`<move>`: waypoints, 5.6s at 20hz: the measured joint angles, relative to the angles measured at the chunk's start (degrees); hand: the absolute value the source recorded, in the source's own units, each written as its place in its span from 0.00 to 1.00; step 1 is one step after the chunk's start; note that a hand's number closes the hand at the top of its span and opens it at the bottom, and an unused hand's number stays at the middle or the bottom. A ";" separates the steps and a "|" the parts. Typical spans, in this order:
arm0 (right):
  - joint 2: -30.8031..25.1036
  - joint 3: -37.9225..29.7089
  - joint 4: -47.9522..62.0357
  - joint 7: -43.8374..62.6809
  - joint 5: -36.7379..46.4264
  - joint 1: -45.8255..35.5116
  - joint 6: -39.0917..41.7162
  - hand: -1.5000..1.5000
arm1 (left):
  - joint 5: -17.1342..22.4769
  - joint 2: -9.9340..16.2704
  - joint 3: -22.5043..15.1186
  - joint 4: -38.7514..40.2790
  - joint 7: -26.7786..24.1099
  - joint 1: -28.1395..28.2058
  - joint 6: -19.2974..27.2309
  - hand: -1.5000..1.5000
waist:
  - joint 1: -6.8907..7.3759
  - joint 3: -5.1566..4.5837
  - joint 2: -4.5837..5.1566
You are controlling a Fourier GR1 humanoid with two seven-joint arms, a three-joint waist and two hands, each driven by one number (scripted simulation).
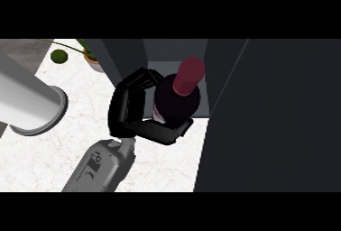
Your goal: Pick up the wine, place it into the cabinet and close the cabinet
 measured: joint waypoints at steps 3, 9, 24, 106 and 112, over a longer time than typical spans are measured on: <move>-0.12 -0.34 -0.17 -0.08 -0.60 0.71 0.49 0.00 | 0.97 -0.01 0.46 1.49 3.96 -4.61 3.29 1.00 | -0.22 0.00 0.05; 0.21 -1.36 -0.08 -1.01 -1.25 2.53 1.62 0.00 | 0.95 -0.01 0.99 6.39 3.58 -9.52 6.79 1.00 | -0.23 -0.01 0.17; 0.86 -1.96 0.91 -1.89 -2.22 2.20 2.99 0.00 | -0.68 0.06 0.05 24.80 -5.97 -18.04 9.41 1.00 | -0.39 -0.03 0.27; 5.36 1.00 3.58 -4.91 -5.16 -1.52 5.32 0.00 | 25.22 0.15 13.54 82.92 -34.28 -34.41 -0.88 1.00 | -6.49 -0.22 2.52; 6.06 1.67 3.88 -5.18 -5.70 -1.74 5.40 0.00 | 26.69 0.02 13.60 82.16 -35.68 -31.31 -3.89 1.00 | -7.52 -0.24 2.41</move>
